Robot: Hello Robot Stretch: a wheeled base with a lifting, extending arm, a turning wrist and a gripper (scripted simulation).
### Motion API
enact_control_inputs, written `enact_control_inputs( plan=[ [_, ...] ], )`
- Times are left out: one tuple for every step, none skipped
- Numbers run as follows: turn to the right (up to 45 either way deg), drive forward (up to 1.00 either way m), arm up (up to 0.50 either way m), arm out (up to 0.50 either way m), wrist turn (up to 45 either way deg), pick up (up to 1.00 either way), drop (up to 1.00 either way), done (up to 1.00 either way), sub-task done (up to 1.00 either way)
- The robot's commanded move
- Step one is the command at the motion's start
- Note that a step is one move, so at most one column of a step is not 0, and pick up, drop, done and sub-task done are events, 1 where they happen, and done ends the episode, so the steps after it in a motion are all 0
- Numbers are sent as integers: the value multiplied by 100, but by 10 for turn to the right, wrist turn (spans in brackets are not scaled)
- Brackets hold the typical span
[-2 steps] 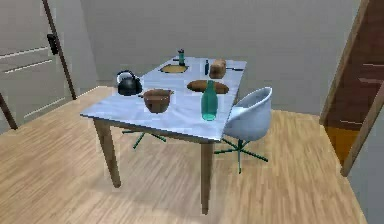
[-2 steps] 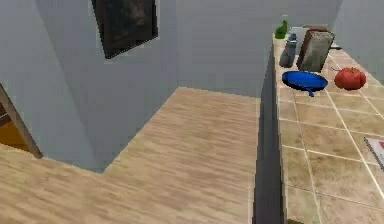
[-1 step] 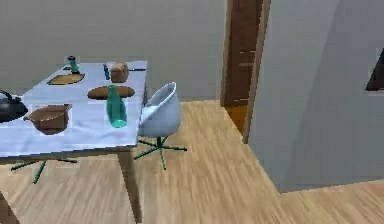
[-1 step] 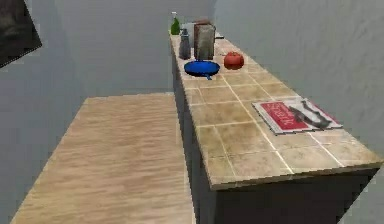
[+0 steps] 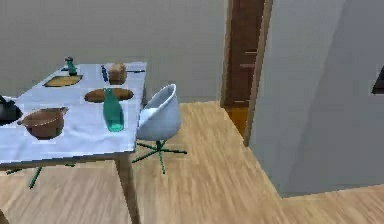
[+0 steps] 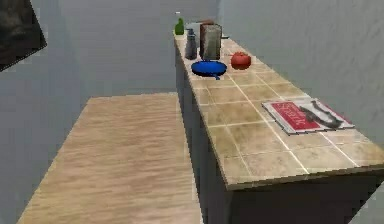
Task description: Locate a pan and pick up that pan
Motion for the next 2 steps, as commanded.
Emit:
enact_control_inputs(
  plan=[
    [450,0,0,0,0,0,0,0,0],
    [300,0,0,0,0,0,0,0,0]
  ],
)
